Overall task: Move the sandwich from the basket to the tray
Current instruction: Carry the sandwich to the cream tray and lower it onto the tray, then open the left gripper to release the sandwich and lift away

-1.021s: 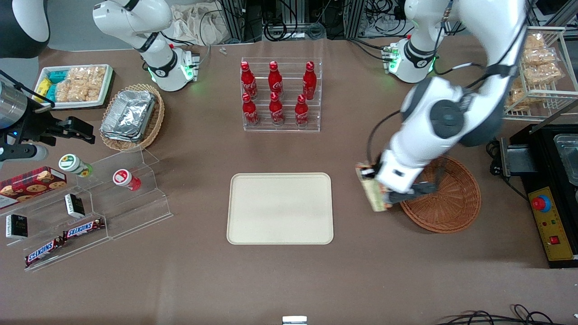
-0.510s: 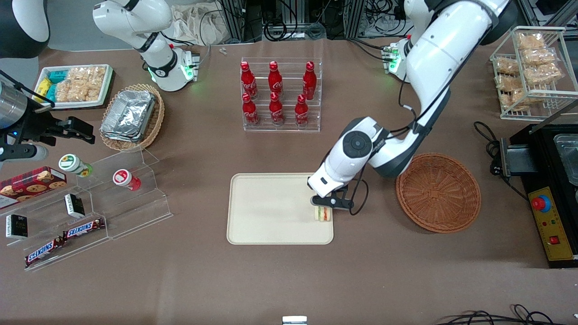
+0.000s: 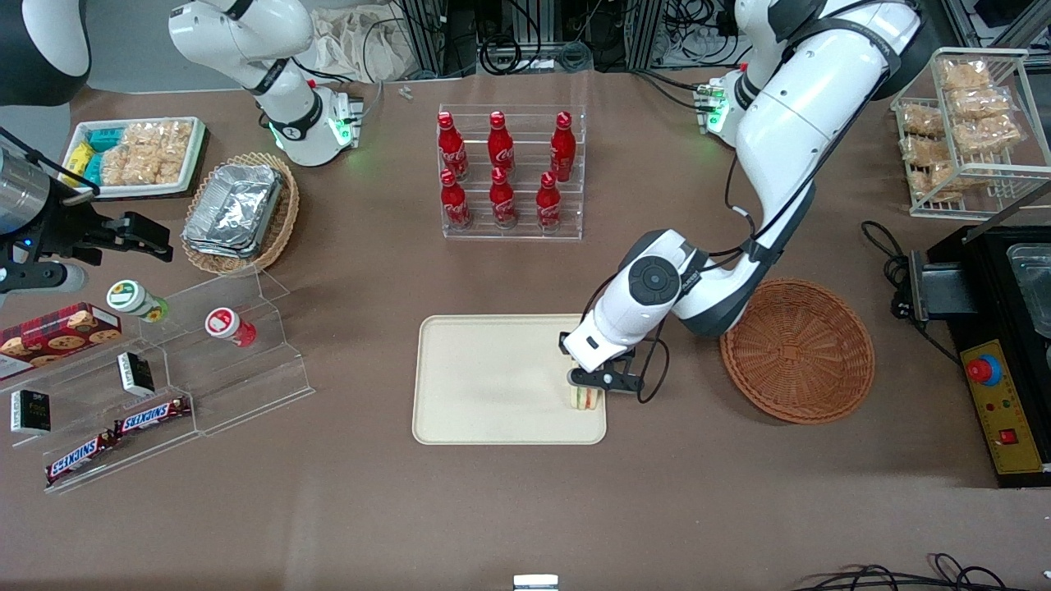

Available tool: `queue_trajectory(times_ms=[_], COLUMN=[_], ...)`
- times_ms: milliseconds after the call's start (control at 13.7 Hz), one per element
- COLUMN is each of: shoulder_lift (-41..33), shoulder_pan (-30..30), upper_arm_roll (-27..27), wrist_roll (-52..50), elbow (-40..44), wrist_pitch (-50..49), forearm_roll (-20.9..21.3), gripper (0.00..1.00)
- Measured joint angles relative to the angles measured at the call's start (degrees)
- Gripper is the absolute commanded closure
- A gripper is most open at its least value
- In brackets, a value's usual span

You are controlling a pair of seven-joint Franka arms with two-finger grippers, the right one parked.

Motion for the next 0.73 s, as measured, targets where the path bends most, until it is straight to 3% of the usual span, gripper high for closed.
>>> queue_trajectory(times_ms=[219,583,729], shoulder_lift=[-6.18,-20.15,-22.84], shoulder_pan=[0.98,5.17,7.39], upper_arm_roll=[-0.1,-0.24,-0.15], wrist_roll=[-0.61,0.53,5.5], elbow=[2.6,8.2,10.89], wrist_pitch=[-3.7,-30.71,-39.38], forearm_roll=[-0.07,-1.9,-4.81], gripper=[0.0,0.0,0.0])
